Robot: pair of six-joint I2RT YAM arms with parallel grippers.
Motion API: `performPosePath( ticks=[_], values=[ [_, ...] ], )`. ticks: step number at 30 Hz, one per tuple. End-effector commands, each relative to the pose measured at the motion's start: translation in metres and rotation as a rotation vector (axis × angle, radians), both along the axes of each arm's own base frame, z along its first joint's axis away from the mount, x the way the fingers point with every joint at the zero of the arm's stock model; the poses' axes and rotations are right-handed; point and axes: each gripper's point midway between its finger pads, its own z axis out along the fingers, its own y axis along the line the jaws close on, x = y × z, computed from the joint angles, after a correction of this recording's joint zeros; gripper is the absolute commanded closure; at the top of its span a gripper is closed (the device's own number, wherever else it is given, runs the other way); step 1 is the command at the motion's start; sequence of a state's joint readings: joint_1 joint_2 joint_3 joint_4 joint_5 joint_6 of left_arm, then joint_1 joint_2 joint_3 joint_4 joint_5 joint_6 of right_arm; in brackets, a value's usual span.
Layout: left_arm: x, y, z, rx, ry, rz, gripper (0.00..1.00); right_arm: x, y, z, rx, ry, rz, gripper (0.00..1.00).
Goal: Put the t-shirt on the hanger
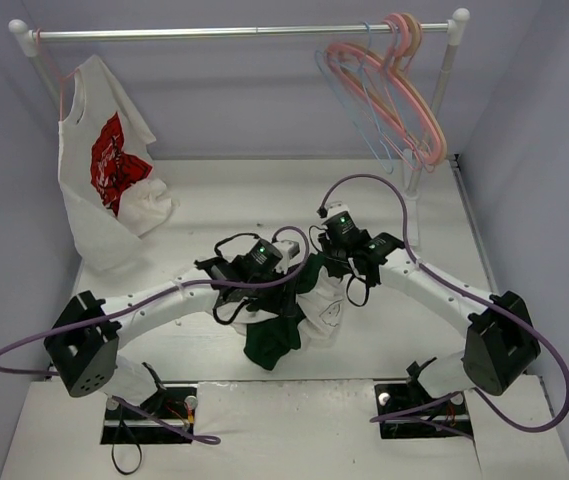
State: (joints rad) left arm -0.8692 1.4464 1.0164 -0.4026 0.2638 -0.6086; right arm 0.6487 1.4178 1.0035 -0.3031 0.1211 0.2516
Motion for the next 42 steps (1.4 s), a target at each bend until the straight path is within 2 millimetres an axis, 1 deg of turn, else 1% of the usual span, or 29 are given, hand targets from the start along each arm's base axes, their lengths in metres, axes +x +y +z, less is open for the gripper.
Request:
performPosePath(
  ticks=[1,3,6,8,12,16,18,19,20,21,23,24,26,27,28,29,30,32,33,34,35,36,37,38,39,40,42],
  values=[
    [-0.004,-0.023,0.024,-0.077,-0.065,-0.062,0.53,0.009,-0.002,0.004,0.034,-0.010,-0.025,0.79],
    [-0.016,-0.026,0.018,-0.066,-0.060,-0.087,0.53,0.012,-0.006,0.006,0.034,-0.012,-0.026,0.79],
    [-0.021,-0.026,0.006,-0.039,-0.046,-0.086,0.53,0.017,-0.011,0.008,0.039,-0.016,-0.030,0.79],
    [-0.019,-0.025,-0.003,-0.016,-0.035,-0.081,0.53,0.018,-0.013,0.010,0.046,-0.016,-0.030,0.79],
    [-0.009,-0.027,-0.017,0.028,-0.052,-0.070,0.53,0.020,-0.012,0.012,0.046,-0.020,-0.017,0.79],
    [-0.002,-0.032,-0.024,0.058,-0.055,-0.067,0.53,0.019,-0.010,0.013,0.056,-0.013,-0.006,0.79],
    [0.001,-0.034,-0.025,0.051,-0.062,-0.061,0.54,0.019,-0.010,0.015,0.059,-0.017,-0.005,0.79],
    [0.002,-0.035,-0.026,0.052,-0.067,-0.058,0.56,0.019,-0.010,0.015,0.057,-0.018,-0.005,0.80],
    [0.003,-0.035,-0.025,0.051,-0.067,-0.054,0.65,0.018,-0.010,0.016,0.059,-0.022,-0.004,0.80],
    [0.003,-0.035,-0.025,0.055,-0.068,-0.052,0.71,0.018,-0.011,0.016,0.058,-0.023,-0.005,0.81],
    [0.004,-0.037,-0.019,0.043,-0.074,-0.052,0.82,0.017,-0.012,0.019,0.055,-0.030,-0.002,0.84],
    [0.003,-0.036,-0.017,0.042,-0.075,-0.051,0.92,0.017,-0.013,0.020,0.053,-0.030,0.001,0.89],
    [0.005,-0.033,-0.003,0.032,-0.100,-0.043,1.00,0.016,-0.016,0.024,0.046,-0.042,-0.003,0.94],
    [0.003,-0.024,0.001,0.057,-0.098,-0.035,1.00,0.018,-0.016,0.028,0.043,-0.050,-0.002,0.99],
    [0.005,-0.019,0.017,0.050,-0.130,-0.030,1.00,0.017,-0.020,0.032,0.032,-0.060,-0.010,1.00],
    [0.013,-0.016,0.035,0.052,-0.173,-0.009,1.00,0.018,-0.021,0.037,0.028,-0.071,-0.014,1.00],
    [0.013,0.003,0.050,0.083,-0.181,0.013,1.00,0.020,-0.023,0.044,0.020,-0.086,-0.016,1.00],
    [0.023,0.024,0.077,0.113,-0.223,0.050,1.00,0.024,-0.028,0.059,0.009,-0.123,-0.031,1.00],
    [0.033,0.047,0.106,0.123,-0.247,0.107,1.00,0.027,-0.029,0.072,0.008,-0.147,-0.032,1.00],
    [0.041,0.061,0.121,0.142,-0.281,0.130,1.00,0.029,-0.030,0.080,0.005,-0.164,-0.036,1.00],
    [0.040,0.080,0.130,0.181,-0.270,0.149,1.00,0.031,-0.033,0.091,0.002,-0.191,-0.048,1.00],
    [0.049,0.091,0.164,0.146,-0.328,0.192,1.00,0.032,-0.035,0.099,-0.007,-0.204,-0.043,1.00],
    [0.061,0.111,0.178,0.165,-0.358,0.236,1.00,0.038,-0.033,0.121,0.011,-0.248,-0.048,1.00],
    [0.065,0.123,0.192,0.175,-0.388,0.263,1.00,0.040,-0.034,0.133,0.011,-0.274,-0.051,1.00],
    [0.065,0.137,0.202,0.204,-0.407,0.285,1.00,0.042,-0.034,0.145,0.010,-0.291,-0.047,1.00],
    [0.074,0.153,0.233,0.209,-0.489,0.335,1.00,0.048,-0.033,0.175,0.026,-0.355,-0.042,1.00],
    [0.078,0.171,0.255,0.240,-0.542,0.373,1.00,0.053,-0.037,0.206,0.026,-0.424,-0.057,1.00]
  ],
)
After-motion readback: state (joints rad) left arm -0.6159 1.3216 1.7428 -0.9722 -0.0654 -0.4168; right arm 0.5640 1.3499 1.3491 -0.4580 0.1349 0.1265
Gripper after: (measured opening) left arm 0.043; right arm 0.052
